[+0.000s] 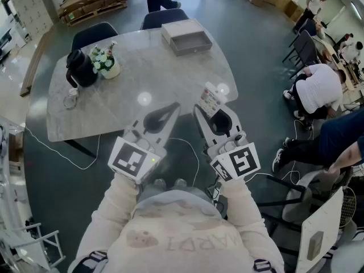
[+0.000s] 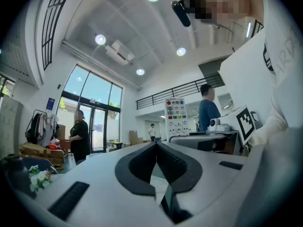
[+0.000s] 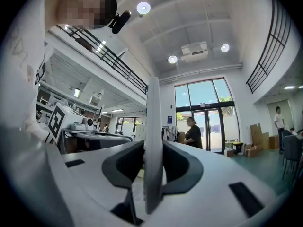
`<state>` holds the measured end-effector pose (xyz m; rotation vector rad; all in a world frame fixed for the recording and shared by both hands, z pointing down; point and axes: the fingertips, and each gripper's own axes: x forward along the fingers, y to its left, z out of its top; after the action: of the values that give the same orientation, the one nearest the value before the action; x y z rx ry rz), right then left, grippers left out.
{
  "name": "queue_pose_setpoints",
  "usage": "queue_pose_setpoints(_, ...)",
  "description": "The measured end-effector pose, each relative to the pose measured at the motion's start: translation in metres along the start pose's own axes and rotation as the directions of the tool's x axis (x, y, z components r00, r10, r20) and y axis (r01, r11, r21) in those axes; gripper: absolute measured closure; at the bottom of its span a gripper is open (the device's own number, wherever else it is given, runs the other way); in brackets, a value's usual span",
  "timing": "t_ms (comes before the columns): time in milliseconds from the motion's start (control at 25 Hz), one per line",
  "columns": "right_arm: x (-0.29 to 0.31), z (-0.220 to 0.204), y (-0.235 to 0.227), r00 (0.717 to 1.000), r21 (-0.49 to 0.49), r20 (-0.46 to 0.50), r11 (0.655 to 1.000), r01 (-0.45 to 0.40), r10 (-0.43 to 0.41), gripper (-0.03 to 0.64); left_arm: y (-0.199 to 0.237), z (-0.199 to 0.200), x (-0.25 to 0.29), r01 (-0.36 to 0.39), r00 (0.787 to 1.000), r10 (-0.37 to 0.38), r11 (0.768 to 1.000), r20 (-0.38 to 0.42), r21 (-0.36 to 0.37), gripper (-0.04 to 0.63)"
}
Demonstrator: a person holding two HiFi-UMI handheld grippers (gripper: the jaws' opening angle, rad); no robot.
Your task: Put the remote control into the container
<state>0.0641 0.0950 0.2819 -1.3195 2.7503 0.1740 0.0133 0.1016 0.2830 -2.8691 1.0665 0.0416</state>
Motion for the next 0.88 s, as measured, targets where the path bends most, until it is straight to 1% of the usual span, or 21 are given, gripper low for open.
queue_pose_setpoints(400, 0.0009, 0.0006, 0.0008, 1.000, 0.006, 0.003, 1.000, -0.008, 0.008, 0.511, 0.0005, -0.0004, 0.0011, -0.002, 1.000, 0.002, 1.000, -0.006, 0.000, 0.583)
queue_pose_setpoints(560, -0.0006, 0.0024, 0.0025, 1.000, 0.033, 0.018, 0.999, -0.015, 0.015, 0.511, 0.0015, -0.0005, 0.0001, -0.005, 1.000, 0.005, 1.000, -0.004, -0.001, 0.583)
queue_pose_setpoints(880, 0.0009, -0.0041, 0.0028, 1.000, 0.038, 0.005, 0.999, 0.008, -0.008, 0.511, 0.0043, -0.0009, -0.0033, 0.007, 1.000, -0.007, 1.000, 0.004, 0.000, 0.583)
